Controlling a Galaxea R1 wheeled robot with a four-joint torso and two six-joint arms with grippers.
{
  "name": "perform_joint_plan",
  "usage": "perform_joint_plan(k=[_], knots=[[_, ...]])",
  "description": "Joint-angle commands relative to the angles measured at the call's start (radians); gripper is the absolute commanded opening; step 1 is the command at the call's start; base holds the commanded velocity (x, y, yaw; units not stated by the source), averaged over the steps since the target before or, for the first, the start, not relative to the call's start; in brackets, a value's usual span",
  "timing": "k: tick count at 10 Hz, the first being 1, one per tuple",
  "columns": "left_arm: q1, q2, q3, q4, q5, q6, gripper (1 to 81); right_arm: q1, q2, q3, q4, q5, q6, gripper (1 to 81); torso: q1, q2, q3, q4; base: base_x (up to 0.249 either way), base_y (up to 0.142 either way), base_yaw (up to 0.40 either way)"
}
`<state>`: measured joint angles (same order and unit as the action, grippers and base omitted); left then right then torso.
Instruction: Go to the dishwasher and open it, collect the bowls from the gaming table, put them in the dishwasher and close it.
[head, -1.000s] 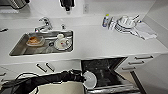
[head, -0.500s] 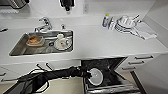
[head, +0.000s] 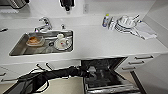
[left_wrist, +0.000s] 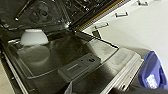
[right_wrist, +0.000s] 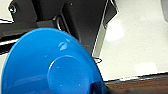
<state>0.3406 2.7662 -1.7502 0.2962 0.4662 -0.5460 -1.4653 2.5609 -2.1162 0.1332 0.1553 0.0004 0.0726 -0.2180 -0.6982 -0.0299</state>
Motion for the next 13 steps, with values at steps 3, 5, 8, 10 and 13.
perform_joint_plan(k=[3, 5, 8, 10, 13], knots=[[-0.019, -0.183, 0.203, -0.003, 0.019, 0.021, 81.1, 0.018, -0.194, 0.26, -0.012, -0.053, 0.0, 1.0, 0.0, 0.0, 0.0, 0.0, 0.0, 0.0, 0.0], [0.074, -0.336, 0.348, 0.058, 0.019, 0.037, 81.1, 0.075, -0.35, 0.455, -0.007, -0.053, -0.002, 1.0, 0.0, 0.0, 0.0, 0.0, 0.0, 0.0, 0.0], [0.284, -0.465, 0.413, 0.181, 0.0, 0.037, 81.1, 0.167, -0.519, 0.647, -0.003, -0.056, 0.0, 1.0, 0.0, 0.0, 0.0, 0.0, 0.0, 0.0, 0.0], [0.441, -0.508, 0.402, 0.253, -0.101, 0.037, 81.1, 0.254, -0.636, 0.766, 0.002, -0.059, 0.015, 1.0, 0.0, 0.0, 0.0, 0.0, 0.0, 0.0, 0.0], [0.669, -0.512, 0.303, 0.348, -0.237, 0.037, 81.1, 0.384, -0.673, 0.8, 0.031, -0.069, 0.027, 1.0, 0.0, 0.0, 0.0, 0.0, 0.0, 0.0, 0.0]])
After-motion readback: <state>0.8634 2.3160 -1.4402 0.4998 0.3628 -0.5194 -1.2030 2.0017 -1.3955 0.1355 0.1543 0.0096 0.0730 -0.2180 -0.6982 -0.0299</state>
